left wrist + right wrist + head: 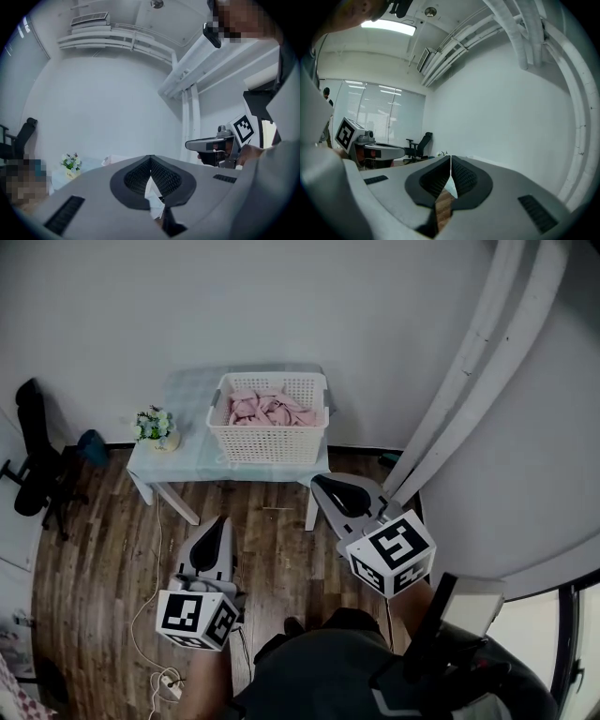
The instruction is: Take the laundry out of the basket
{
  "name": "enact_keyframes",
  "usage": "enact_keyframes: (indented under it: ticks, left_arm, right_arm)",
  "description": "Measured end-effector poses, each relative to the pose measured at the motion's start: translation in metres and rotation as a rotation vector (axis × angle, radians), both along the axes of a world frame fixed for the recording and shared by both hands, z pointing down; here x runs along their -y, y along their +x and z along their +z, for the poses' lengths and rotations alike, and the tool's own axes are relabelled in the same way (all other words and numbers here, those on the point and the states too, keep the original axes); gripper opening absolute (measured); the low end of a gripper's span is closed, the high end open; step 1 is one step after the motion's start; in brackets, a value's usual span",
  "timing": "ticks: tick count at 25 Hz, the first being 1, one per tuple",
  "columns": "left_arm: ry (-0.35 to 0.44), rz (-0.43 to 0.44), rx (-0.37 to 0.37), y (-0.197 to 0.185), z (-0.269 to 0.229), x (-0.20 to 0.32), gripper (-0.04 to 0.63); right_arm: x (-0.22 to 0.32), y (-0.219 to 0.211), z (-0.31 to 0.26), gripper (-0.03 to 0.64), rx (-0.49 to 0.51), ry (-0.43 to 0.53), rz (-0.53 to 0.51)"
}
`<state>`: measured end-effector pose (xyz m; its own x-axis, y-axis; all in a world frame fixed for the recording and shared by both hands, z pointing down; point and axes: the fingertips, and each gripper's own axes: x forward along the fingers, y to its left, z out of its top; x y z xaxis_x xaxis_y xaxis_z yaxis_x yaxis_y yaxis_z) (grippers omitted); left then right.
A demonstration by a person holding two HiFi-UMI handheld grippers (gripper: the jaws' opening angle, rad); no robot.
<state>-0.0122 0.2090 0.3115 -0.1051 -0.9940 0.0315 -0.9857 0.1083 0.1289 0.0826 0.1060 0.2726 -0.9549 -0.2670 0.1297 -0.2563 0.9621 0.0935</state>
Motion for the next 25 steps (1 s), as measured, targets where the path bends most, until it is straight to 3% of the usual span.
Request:
enact_keyframes:
  ticks: [11,25]
  left_arm:
    - [-0.034,-0.024,0.005,-0.039,0.006,0.048,0.009]
    - [-0.056,-0.084,0.090,-0.104,-0.019,0.173,0.009]
  right_arm:
    - [0.054,-0.041,0.007,0.017,-0.005,-0.010,-0.030]
    - [0.196,-0.109,-0.006,0.018,0.035,-0.005,-0.076]
